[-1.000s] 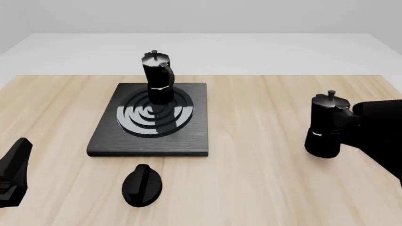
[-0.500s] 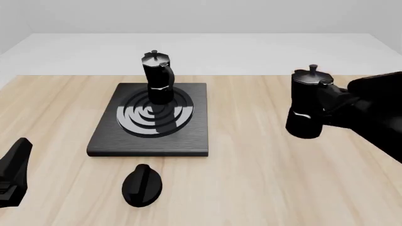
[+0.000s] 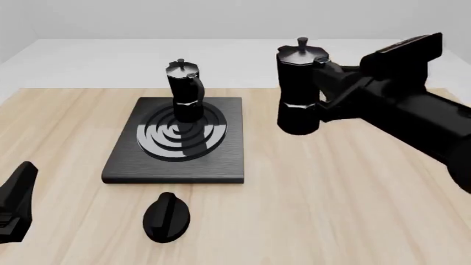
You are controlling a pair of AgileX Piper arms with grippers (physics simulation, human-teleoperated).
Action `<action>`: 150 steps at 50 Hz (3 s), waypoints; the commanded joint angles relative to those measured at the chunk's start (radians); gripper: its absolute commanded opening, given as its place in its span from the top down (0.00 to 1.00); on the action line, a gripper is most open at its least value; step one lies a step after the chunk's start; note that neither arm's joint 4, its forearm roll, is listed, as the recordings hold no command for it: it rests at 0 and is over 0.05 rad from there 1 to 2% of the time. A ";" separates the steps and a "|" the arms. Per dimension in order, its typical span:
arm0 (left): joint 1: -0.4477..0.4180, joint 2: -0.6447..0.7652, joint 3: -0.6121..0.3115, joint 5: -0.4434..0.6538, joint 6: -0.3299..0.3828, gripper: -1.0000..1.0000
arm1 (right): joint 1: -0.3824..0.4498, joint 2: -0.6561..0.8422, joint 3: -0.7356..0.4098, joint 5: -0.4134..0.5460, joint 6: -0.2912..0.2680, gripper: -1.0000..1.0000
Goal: Put both moka pots on the stove.
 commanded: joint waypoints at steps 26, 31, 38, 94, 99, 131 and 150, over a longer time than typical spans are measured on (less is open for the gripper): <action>0.000 0.000 0.000 0.000 0.000 0.00 | 0.315 0.251 -0.251 -0.082 0.008 1.00; 0.000 0.000 0.000 0.000 0.000 0.00 | 0.342 0.277 -0.276 -0.086 0.014 1.00; 0.000 0.000 0.000 0.000 0.000 0.00 | 0.380 0.313 -0.322 -0.082 0.024 1.00; 0.000 0.000 0.000 0.000 0.000 0.00 | 0.450 0.677 -0.634 -0.082 0.072 1.00; 0.000 0.000 0.000 0.000 0.000 0.00 | 0.442 0.700 -0.654 -0.080 0.076 1.00; 0.000 0.000 0.000 0.000 0.000 0.00 | 0.398 0.805 -0.761 -0.064 0.094 1.00; 0.000 0.000 0.000 0.000 0.000 0.00 | 0.376 0.879 -0.842 -0.040 0.100 1.00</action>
